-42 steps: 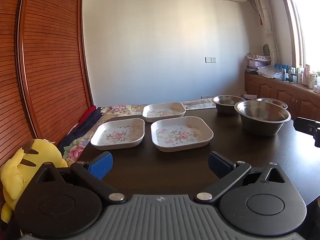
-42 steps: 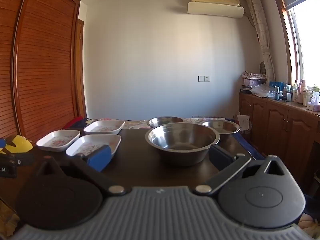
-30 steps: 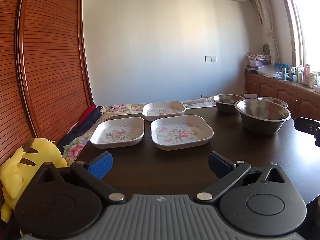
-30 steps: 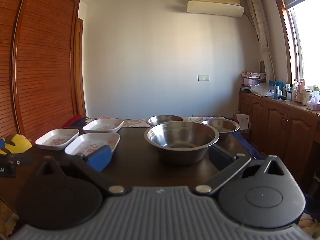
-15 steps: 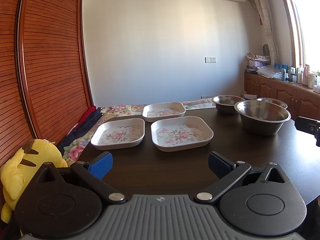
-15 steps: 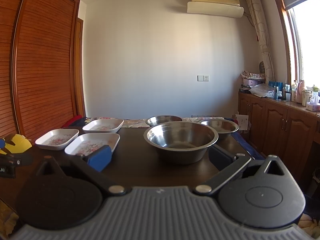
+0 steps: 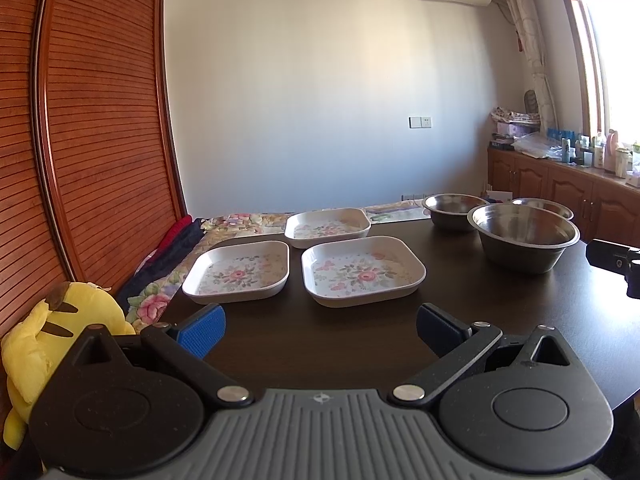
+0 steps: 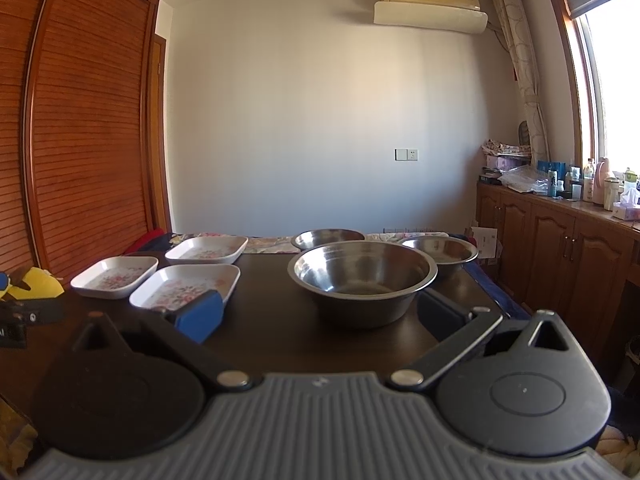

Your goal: Organize plates and bowls

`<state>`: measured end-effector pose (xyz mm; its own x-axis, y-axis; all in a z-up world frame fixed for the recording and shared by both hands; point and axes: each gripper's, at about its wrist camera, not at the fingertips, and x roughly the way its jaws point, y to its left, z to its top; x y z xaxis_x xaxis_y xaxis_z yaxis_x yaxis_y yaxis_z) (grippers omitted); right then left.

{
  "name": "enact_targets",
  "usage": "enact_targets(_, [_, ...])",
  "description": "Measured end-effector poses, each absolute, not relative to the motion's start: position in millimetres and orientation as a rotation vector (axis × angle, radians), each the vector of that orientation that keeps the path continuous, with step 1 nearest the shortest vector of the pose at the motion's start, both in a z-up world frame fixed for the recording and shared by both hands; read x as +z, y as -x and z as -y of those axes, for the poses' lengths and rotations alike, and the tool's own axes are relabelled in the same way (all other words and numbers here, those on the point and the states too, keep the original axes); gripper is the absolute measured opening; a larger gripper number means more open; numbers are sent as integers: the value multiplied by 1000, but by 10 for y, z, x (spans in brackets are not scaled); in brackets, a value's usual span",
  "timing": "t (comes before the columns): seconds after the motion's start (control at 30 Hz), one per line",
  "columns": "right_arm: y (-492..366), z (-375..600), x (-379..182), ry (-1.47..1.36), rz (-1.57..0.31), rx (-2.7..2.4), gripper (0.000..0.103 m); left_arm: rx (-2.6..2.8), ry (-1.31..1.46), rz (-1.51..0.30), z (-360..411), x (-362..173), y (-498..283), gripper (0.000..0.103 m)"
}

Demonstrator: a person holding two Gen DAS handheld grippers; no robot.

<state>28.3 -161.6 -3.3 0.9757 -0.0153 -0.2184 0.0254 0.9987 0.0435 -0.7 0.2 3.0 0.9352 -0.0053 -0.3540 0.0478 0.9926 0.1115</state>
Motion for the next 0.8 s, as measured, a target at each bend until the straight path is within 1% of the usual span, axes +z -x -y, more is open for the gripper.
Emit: enact_targets(0.8, [-265, 1643, -35, -48, -220, -26, 103, -27, -114, -370, 5, -10, 1, 103])
